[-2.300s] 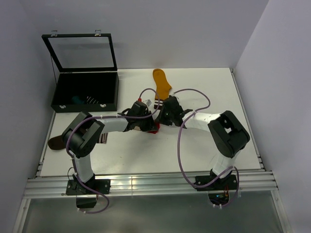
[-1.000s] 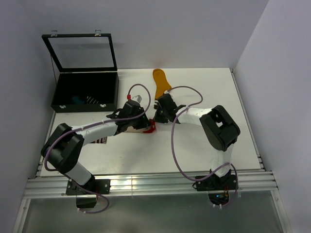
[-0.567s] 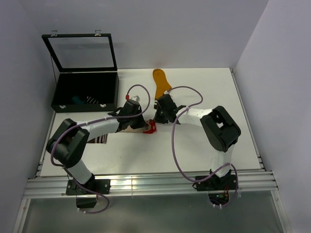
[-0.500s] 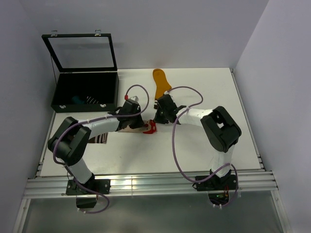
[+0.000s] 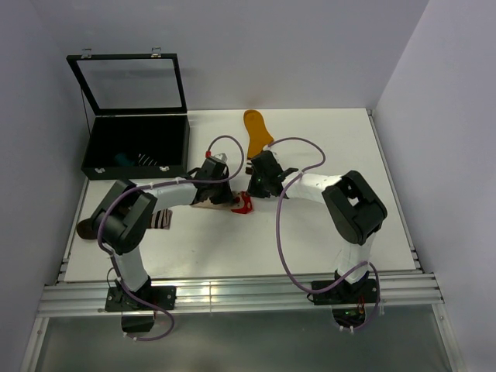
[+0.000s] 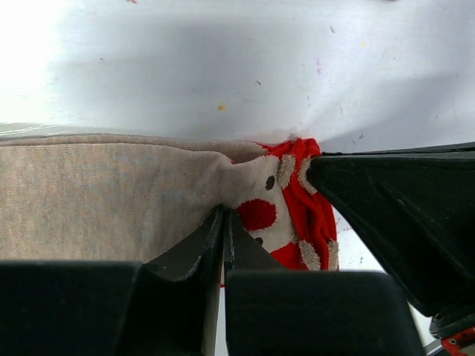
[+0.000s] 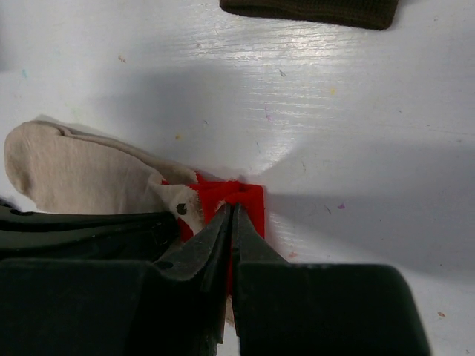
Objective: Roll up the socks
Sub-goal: Roll the sock at the center of the board.
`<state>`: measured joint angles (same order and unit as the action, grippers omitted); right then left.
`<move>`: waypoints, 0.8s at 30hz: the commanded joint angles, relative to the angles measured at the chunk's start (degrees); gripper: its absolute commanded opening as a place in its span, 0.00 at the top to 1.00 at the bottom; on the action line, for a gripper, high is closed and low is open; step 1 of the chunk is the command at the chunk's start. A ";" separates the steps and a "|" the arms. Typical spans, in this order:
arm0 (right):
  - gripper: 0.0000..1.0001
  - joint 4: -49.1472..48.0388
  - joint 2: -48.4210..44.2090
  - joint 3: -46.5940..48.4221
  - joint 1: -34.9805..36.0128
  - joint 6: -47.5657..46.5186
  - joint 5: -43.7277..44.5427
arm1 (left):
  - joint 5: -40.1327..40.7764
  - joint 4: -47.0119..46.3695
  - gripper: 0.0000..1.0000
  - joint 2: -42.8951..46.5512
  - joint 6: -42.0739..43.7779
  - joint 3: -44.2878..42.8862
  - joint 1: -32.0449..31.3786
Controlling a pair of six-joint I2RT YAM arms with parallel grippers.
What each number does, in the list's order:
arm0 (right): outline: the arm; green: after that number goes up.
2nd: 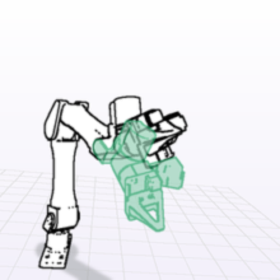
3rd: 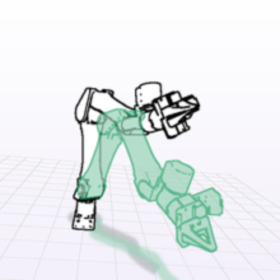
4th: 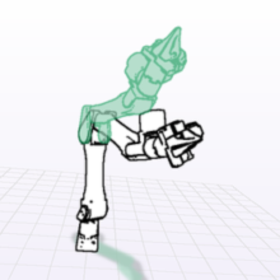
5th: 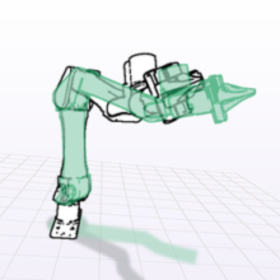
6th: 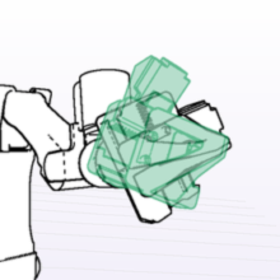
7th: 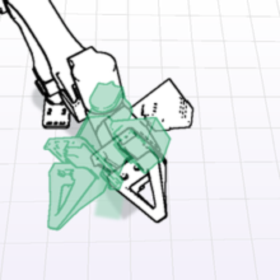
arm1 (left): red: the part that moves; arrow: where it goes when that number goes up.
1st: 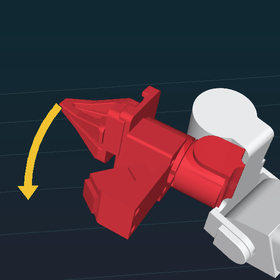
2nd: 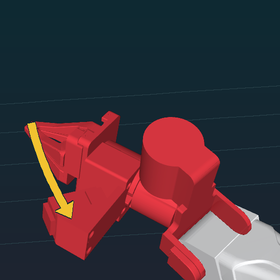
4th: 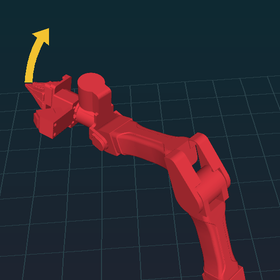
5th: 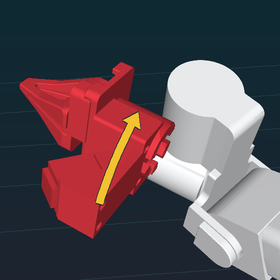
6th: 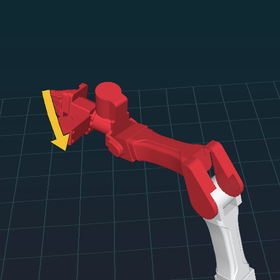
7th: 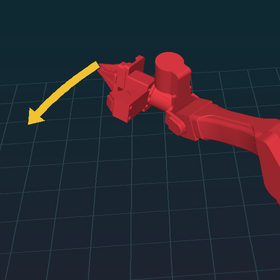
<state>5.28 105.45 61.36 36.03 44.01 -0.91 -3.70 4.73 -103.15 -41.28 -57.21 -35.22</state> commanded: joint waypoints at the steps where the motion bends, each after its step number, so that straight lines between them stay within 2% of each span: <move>1: 0.93 0.96 -2.53 0.07 0.71 0.37 0.82 | -1.74 -0.51 0.90 -1.52 1.02 -1.85 -0.90; 9: 0.93 2.01 1.60 0.51 0.80 1.96 2.31 | -1.22 0.54 0.88 0.32 0.23 -2.03 -1.60; 14: 0.93 2.90 0.90 -0.36 0.71 3.10 5.03 | 2.64 2.91 0.85 4.79 -0.65 -1.76 -2.48; 21: 0.93 3.25 0.37 -0.02 0.71 3.36 4.87 | 3.70 4.23 0.78 6.82 0.31 -2.91 -7.84; 24: 0.93 3.16 0.55 0.07 0.71 3.54 4.51 | 7.22 4.85 0.75 6.56 2.51 -3.70 -10.48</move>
<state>5.74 106.10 61.36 36.25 47.09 1.48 0.27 8.75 -98.63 -41.12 -58.65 -43.57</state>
